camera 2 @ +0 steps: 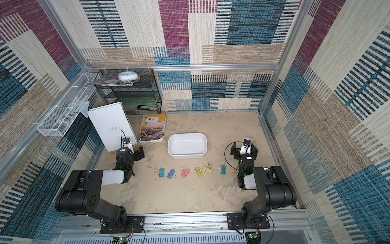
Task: Take out the binder clips from the storage box
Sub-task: Reset both arms
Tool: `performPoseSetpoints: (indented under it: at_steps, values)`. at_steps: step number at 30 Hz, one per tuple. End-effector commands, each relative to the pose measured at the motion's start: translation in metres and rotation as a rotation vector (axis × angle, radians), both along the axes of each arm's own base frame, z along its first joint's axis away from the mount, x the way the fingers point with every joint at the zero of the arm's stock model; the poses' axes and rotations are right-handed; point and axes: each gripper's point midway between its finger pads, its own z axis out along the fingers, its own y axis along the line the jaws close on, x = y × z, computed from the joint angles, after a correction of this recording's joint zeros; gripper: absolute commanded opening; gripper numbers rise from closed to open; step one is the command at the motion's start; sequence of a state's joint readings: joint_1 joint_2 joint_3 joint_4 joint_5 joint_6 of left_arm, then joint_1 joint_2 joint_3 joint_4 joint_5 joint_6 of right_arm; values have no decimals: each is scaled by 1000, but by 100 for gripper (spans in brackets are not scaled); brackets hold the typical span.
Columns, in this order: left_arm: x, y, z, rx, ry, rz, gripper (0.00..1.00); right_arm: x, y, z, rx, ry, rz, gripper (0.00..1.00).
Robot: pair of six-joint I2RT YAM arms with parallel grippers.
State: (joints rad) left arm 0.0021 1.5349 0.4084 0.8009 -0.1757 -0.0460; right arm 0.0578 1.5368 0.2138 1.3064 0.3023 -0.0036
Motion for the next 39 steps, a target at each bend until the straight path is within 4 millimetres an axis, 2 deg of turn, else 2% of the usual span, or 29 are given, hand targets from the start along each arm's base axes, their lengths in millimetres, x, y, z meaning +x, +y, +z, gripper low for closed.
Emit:
performPoseSetpoints:
  at_steps: [1,14,16,18,24,27,28,39]
  values:
    - [3,-1,6,-4,-24,-6,99,1,0,4,5,-14,-1,99]
    - [3,-1,6,-4,-25,-5,99,1,2,4,5,-13,18,99]
    - [3,-1,6,-4,-25,-5,99,5,32,2,-23,4,236,99]
    - [3,-1,6,-4,-25,-5,99,2,39,1,-24,3,309,99]
    - [3,-1,6,-4,-25,-6,99,4,37,1,-18,7,307,99]
    - [3,-1,6,-4,-25,-5,99,13,16,-3,30,38,176,99]
    - [3,-1,6,-4,-24,-7,99,12,14,-3,29,39,172,99]
    - [5,-1,6,-10,-22,-12,99,12,15,-3,29,37,172,99]
